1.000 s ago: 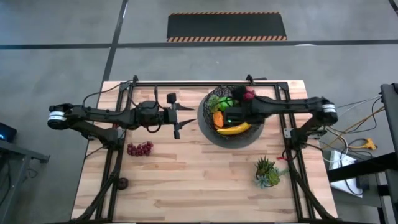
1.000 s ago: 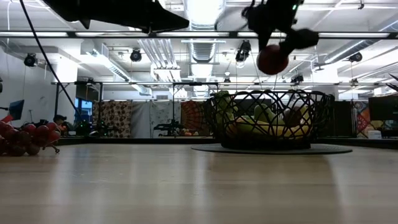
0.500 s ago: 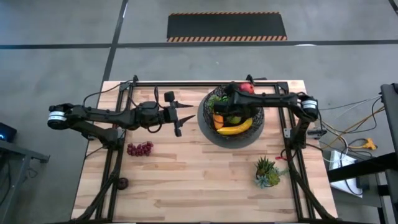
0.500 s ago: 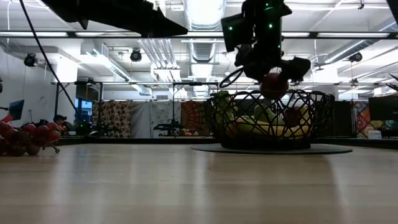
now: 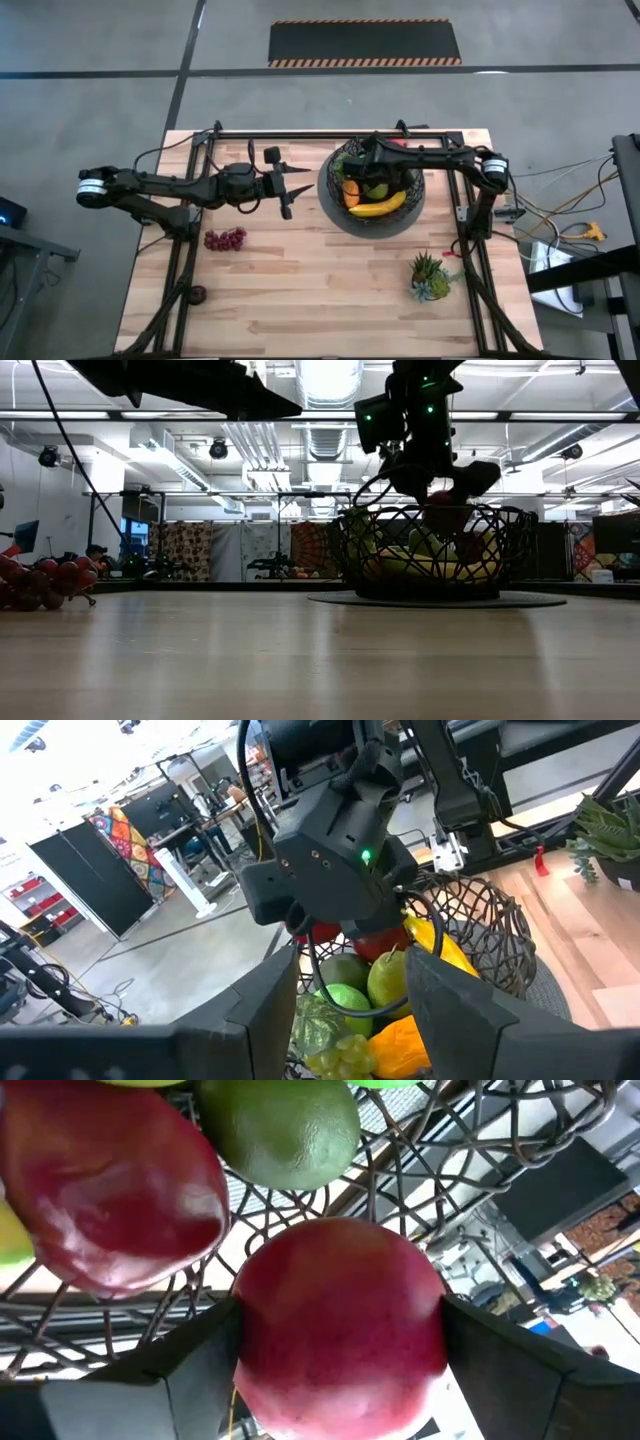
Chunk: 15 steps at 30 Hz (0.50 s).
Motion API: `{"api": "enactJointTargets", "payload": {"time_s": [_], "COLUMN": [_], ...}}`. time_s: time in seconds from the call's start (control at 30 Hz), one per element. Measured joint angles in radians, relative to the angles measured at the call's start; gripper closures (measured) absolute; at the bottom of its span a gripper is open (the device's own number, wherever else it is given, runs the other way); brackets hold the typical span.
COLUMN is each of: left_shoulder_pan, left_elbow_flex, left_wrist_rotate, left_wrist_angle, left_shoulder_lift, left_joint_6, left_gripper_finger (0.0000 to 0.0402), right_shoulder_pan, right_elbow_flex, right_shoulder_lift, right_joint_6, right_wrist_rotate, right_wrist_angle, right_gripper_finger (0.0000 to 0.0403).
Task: Build produce basket
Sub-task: Put the pomegranate into the wire basket
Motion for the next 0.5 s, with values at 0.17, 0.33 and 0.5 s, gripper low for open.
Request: {"api": "enactJointTargets", "payload": {"time_s": [0.17,0.33,0.5], "left_shoulder_pan": [0.000,0.000,0.000], "left_elbow_flex": [-0.004,-0.005,-0.005], "left_wrist_rotate": [0.000,0.000,0.000], "left_wrist_angle": [-0.002,-0.002,-0.003], "left_shoulder_lift": [0.000,0.000,0.000], "left_joint_6": [0.000,0.000,0.000], "left_gripper_finger": [0.0233,0.0233,0.0233], "right_shoulder_pan": [-0.010,-0.013,-0.005], "right_elbow_flex": [0.000,0.000,0.025], "right_shoulder_lift": [0.009,0.010,0.010], "right_joint_6": [0.044,0.052,0.053], "right_wrist_rotate": [0.003,0.006,0.079], "right_wrist_angle": [0.022,0.025,0.015], "right_gripper_finger": [0.0063,0.0048,0.0053]}}
